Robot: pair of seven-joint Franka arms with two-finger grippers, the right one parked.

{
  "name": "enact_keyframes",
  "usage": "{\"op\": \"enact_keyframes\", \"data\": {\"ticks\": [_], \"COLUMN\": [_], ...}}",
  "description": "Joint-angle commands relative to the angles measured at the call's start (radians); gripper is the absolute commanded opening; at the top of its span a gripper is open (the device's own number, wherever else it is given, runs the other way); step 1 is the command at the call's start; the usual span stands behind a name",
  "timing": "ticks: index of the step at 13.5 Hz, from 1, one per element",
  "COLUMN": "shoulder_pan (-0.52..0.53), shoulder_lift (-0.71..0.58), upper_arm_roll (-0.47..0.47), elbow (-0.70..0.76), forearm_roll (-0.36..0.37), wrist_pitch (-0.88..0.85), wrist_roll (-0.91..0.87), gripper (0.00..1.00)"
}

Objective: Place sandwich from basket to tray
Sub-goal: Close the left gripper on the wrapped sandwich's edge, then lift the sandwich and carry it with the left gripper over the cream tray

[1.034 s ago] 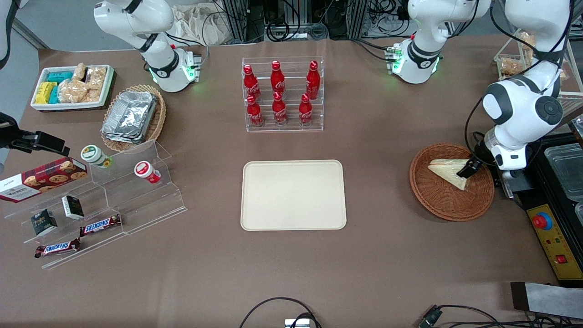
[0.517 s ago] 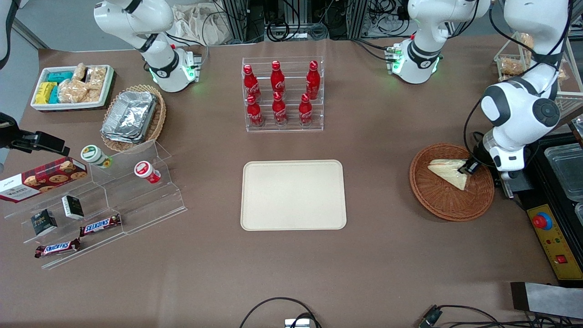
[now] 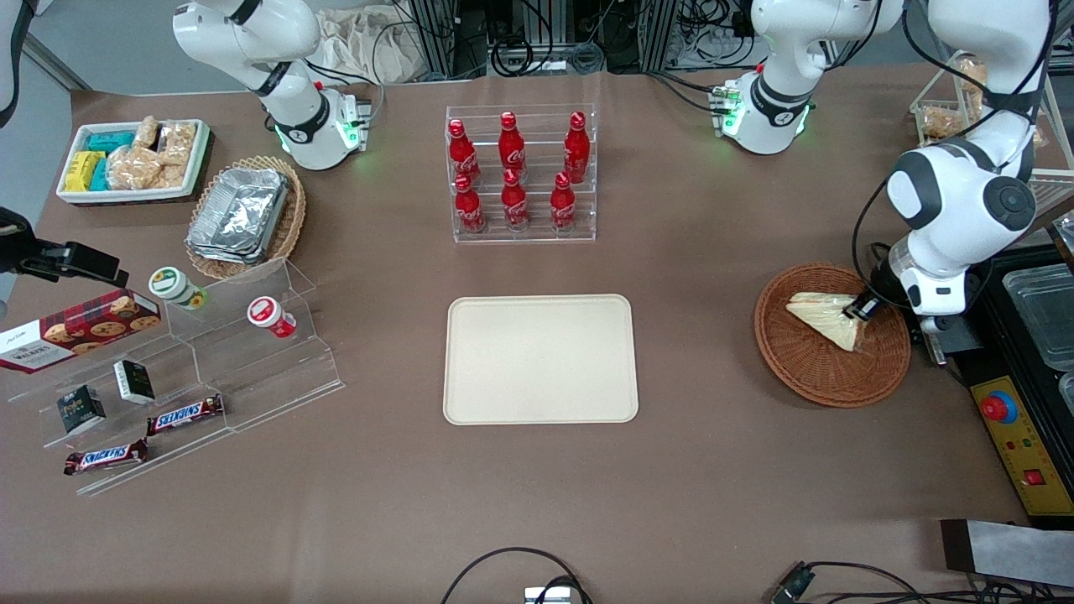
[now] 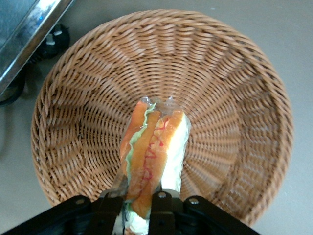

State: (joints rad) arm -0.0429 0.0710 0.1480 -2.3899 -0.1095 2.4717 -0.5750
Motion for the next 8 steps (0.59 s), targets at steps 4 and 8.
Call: {"op": "enact_keyframes", "data": {"ticks": [4, 8], "shoulder_pan": [-0.005, -0.005], "shoulder_lift": [-0.074, -0.117], "upper_arm_roll": [-0.059, -0.131], "elbow": [0.153, 0.169], "forearm_roll": [0.141, 0.214], "wrist_pitch": [-0.249, -0.260], "wrist_roll": [0.169, 0.363], "gripper": [0.12, 0.10]}}
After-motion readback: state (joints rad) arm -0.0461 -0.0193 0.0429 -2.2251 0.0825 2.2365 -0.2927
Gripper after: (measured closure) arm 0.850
